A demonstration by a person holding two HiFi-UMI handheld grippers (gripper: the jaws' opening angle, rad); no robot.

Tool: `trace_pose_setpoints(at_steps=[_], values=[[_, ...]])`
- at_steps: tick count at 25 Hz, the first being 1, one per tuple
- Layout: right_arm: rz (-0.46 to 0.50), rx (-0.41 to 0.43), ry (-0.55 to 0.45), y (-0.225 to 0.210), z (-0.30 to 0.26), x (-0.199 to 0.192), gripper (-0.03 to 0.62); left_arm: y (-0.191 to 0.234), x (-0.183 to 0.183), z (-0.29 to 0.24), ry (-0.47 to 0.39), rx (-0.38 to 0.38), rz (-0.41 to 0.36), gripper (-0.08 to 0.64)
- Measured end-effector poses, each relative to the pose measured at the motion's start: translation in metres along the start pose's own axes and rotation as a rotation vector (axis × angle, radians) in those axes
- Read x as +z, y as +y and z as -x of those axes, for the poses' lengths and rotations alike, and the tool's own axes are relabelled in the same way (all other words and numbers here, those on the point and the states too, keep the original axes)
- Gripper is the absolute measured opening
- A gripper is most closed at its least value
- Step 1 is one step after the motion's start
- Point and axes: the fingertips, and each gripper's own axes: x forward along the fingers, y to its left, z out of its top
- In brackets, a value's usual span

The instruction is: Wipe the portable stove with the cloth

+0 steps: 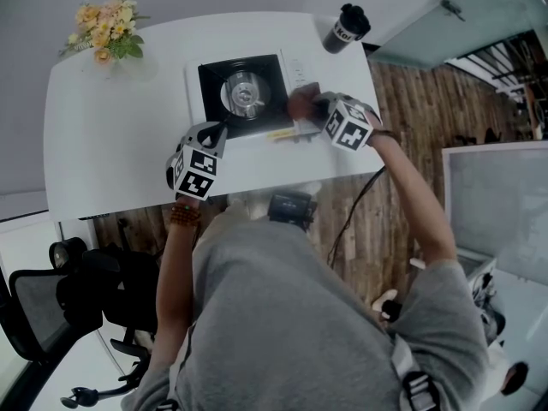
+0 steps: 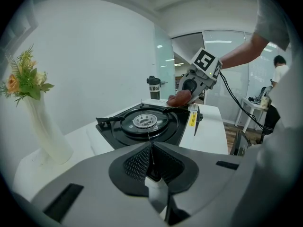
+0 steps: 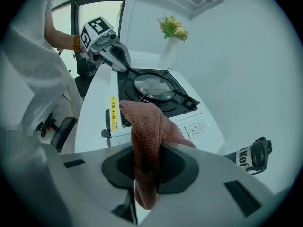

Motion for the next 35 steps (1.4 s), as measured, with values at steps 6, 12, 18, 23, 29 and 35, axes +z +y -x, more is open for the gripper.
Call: trace_pose_setpoints(at_steps=[6,12,18,23,29,35], values=[[0.025,0.015,0.009,0.013,0.005,-0.002,0.081,0.001,0.001,0.0,-0.002,-0.002,0.003,0.043],[0.001,0.015,-0.005,0.019,0.007,-0.004,0.081,0.001,0.0,-0.001,0.004,-0.01,0.006,0.043],[-0.076,0.035,-0.058,0.026,0.012,-0.007,0.086,0.0,-0.001,-0.001,0.006,-0.01,0.003,0.041],[0.018,0.014,-0.014,0.035,0.015,-0.007,0.089,0.0,-0.001,-0.001,0.003,-0.011,0.005,0.041],[-0.006,0.01,-0.061,0.053,0.024,-0.011,0.089,0.0,-0.001,-0.001,-0.002,-0.004,0.001,0.041],[-0.037,0.068,-0.062,0.07,0.028,-0.014,0.089,0.0,0.0,0.0,-0.01,0.002,-0.005,0.041]])
